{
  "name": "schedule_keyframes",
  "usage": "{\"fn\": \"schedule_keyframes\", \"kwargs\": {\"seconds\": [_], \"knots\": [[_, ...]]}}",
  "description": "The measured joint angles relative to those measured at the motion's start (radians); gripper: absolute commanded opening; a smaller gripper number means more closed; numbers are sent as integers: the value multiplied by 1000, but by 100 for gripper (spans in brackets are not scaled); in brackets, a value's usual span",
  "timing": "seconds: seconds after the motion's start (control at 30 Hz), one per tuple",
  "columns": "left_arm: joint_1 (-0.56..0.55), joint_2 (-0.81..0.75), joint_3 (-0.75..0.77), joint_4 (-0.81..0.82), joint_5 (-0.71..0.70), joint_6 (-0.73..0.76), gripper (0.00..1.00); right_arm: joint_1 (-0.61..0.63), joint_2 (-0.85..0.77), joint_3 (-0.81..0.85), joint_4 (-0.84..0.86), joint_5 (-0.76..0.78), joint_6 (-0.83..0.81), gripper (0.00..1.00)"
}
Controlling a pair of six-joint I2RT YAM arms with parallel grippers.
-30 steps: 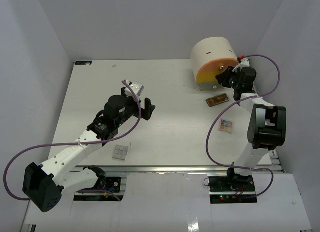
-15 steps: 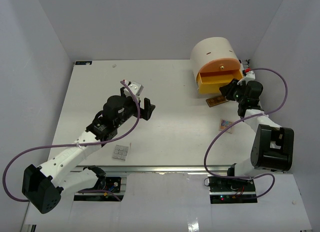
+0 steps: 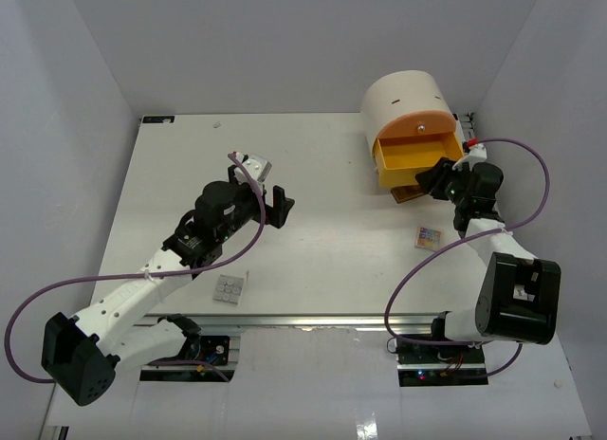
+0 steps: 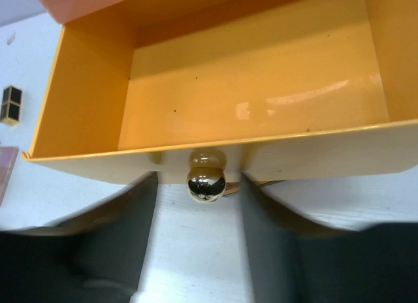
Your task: Organize the makeup
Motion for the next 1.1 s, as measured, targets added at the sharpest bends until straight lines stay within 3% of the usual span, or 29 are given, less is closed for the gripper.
{"fn": "schedule_keyframes", "kwargs": {"seconds": [0.2,0.53,0.7,0.87,0.97,1.1], "knots": [[0,0,0,0,0,0,98,-4,-1,0,-2,-40,-22,89],[0,-5,0,-5,34,-5,98,-98,-143,0,-146,-201,-228,98],[0,-20,0,-16,64,-12,98,-159,-240,30,-405,-353,-529,92],[0,-37,0,-19,96,-23,98,-161,-194,167,-808,-451,-941,90],[0,-44,0,-19,113,-30,98,-161,-91,292,-1059,-444,-1201,90],[0,-45,0,-19,132,-37,98,-154,8,366,-1247,-365,-1437,90]]}}
